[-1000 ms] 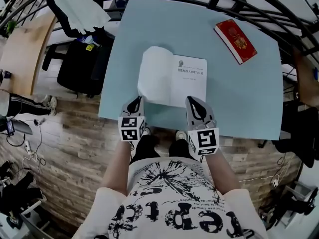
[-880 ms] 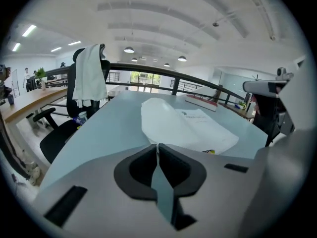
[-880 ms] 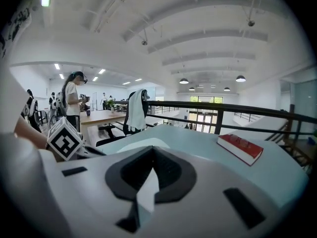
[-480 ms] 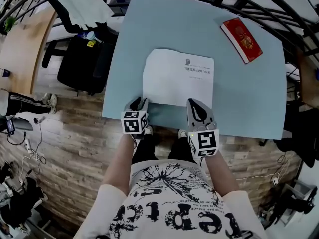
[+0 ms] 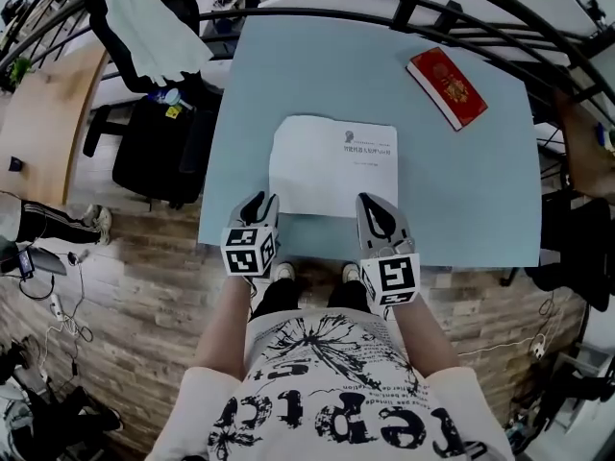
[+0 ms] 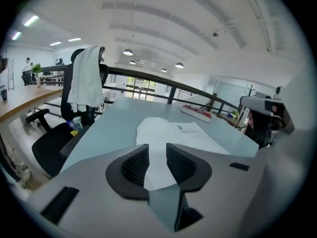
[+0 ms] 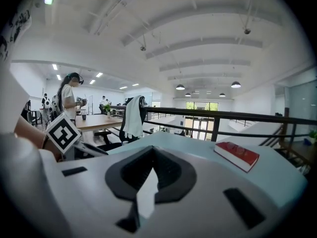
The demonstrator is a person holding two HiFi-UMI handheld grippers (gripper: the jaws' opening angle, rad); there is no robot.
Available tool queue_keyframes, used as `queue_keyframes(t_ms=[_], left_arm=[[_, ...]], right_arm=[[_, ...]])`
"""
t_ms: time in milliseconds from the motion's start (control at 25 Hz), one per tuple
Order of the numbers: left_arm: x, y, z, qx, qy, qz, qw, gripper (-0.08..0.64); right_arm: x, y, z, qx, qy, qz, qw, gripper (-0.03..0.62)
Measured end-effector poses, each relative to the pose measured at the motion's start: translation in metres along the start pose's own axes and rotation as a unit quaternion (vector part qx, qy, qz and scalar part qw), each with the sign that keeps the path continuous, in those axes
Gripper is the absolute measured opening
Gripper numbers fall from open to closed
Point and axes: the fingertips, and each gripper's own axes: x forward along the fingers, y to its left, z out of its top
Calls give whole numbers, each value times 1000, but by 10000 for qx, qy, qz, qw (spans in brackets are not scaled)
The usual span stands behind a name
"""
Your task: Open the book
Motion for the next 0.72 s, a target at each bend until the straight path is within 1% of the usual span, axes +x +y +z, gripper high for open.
queue_keyframes(t_ms=[120, 200, 280, 440, 520, 640, 720], left_arm=[[-11, -17, 37, 260, -434, -125, 9986, 92], [-22, -32, 61, 450, -725, -226, 9961, 62], [-32, -49, 85, 686, -1019, -350, 9918, 40], [-51, -83, 123, 1182, -1484, -561, 9802, 25], [-59, -96, 139, 1246, -1680, -680, 9755, 23], [-72, -121, 158, 1192, -1965, -963, 9684, 21], [-78, -138, 166, 1314, -2095, -1133, 9623, 21]], right_arm=[[-6, -4, 15, -58, -160, 17, 9999, 11], [-13, -7, 27, -77, -297, -15, 9995, 11], [-20, -14, 39, -85, -463, -81, 9989, 11], [-32, -29, 57, -50, -733, -182, 9971, 9], [-37, -37, 64, -61, -834, -241, 9962, 9], [-47, -49, 71, -102, -919, -367, 9950, 9], [-53, -56, 74, -118, -969, -427, 9943, 9]])
